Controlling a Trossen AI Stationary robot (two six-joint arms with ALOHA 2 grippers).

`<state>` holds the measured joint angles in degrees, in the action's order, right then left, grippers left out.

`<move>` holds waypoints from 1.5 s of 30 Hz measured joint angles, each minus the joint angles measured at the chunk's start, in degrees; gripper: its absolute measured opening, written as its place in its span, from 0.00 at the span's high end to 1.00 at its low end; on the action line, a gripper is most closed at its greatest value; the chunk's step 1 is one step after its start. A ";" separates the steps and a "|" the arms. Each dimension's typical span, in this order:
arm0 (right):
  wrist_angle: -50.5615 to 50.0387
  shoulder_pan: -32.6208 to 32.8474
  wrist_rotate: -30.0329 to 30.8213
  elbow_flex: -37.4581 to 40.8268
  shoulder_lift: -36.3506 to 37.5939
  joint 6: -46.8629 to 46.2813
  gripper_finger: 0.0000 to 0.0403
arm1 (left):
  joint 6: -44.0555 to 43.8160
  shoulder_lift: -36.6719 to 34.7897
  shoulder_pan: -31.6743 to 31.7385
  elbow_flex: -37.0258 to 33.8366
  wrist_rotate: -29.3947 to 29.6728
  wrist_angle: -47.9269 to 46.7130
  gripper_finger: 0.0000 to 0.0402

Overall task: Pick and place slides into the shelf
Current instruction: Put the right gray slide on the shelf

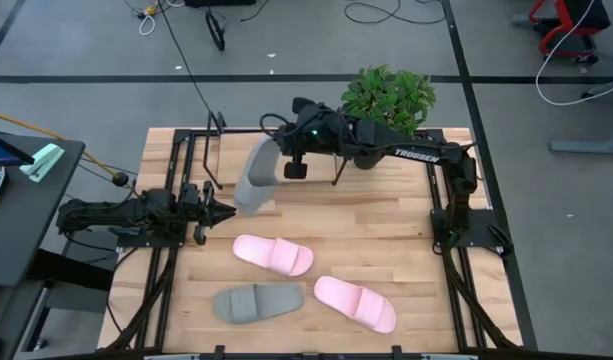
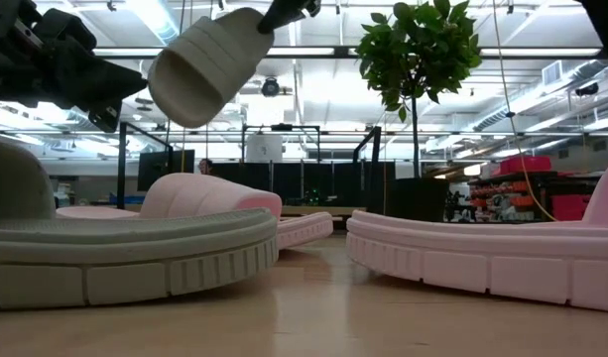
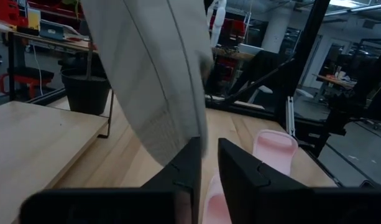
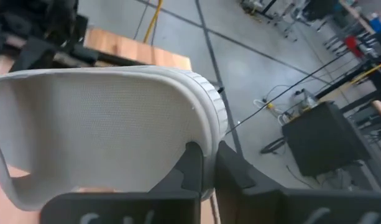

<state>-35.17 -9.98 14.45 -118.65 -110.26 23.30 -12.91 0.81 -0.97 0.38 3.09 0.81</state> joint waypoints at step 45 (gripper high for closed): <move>-8.21 1.14 3.99 -0.02 0.13 -6.65 0.95 | -17.49 27.92 -31.29 18.27 40.20 -3.98 0.68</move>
<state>-43.38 -8.84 18.44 -118.67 -110.13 16.65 -30.39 28.73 -32.26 18.66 43.30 -3.17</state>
